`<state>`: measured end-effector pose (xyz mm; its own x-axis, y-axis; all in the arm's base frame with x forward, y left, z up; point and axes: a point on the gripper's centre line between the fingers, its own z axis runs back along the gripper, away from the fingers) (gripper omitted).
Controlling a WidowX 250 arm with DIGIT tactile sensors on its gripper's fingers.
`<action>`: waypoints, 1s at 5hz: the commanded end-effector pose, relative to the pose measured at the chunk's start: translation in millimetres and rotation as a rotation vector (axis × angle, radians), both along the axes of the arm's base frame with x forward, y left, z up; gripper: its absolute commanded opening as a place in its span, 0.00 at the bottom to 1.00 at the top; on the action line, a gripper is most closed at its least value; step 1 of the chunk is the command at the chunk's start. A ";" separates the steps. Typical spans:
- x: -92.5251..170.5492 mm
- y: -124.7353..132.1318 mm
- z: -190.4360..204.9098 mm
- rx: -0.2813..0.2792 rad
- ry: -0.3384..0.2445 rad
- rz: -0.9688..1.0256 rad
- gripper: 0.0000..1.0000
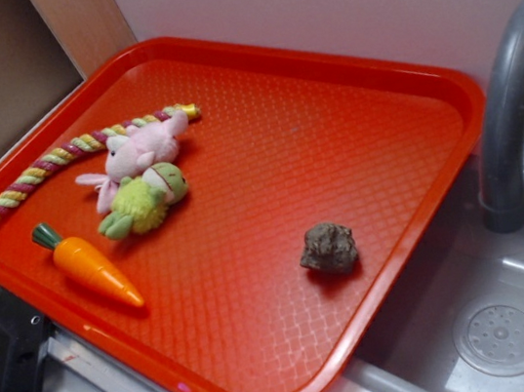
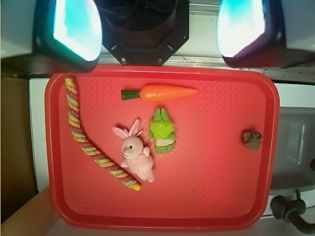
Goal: Grab the rock.
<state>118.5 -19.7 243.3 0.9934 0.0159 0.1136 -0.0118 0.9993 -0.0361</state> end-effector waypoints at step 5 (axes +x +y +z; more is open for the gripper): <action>94.7 -99.8 -119.3 -0.042 -0.154 -1.007 1.00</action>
<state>215.0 -110.6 110.0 0.5357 -0.8156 0.2184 0.8396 0.5420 -0.0353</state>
